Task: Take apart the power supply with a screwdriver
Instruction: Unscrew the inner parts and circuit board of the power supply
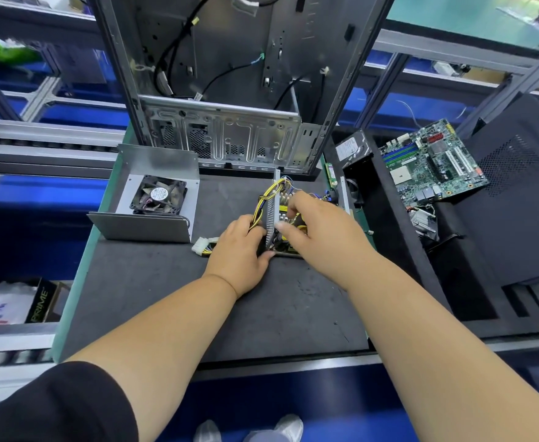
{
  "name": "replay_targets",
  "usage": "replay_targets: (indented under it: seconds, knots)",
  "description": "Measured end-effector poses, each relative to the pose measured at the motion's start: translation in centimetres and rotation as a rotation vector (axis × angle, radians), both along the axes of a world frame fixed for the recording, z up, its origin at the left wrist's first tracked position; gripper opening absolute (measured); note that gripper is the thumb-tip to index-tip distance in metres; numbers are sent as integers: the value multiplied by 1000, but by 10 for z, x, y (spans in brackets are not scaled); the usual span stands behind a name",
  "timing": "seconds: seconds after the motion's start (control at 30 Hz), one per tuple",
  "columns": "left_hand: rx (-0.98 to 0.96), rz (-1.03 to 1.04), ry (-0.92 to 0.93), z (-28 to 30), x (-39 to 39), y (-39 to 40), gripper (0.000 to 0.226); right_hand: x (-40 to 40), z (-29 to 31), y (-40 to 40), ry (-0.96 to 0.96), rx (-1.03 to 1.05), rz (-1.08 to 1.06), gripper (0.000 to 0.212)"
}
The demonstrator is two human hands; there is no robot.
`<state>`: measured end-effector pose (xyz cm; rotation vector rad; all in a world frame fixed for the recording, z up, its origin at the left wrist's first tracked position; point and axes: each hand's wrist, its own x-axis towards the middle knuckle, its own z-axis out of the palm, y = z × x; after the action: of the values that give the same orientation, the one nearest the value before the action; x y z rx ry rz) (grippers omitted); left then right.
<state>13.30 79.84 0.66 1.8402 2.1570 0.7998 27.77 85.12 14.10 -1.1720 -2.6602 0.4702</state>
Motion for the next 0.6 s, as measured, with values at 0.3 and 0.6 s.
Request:
replay_targets:
  seconds: [0.3,0.6]
  knots:
    - [-2,5,-7,-2,0,0,36,-4,-2,8,-60,-38,12,9]
    - [0,4,-15,-1,0,1,36,-1,12,16,-82,-114,175,10]
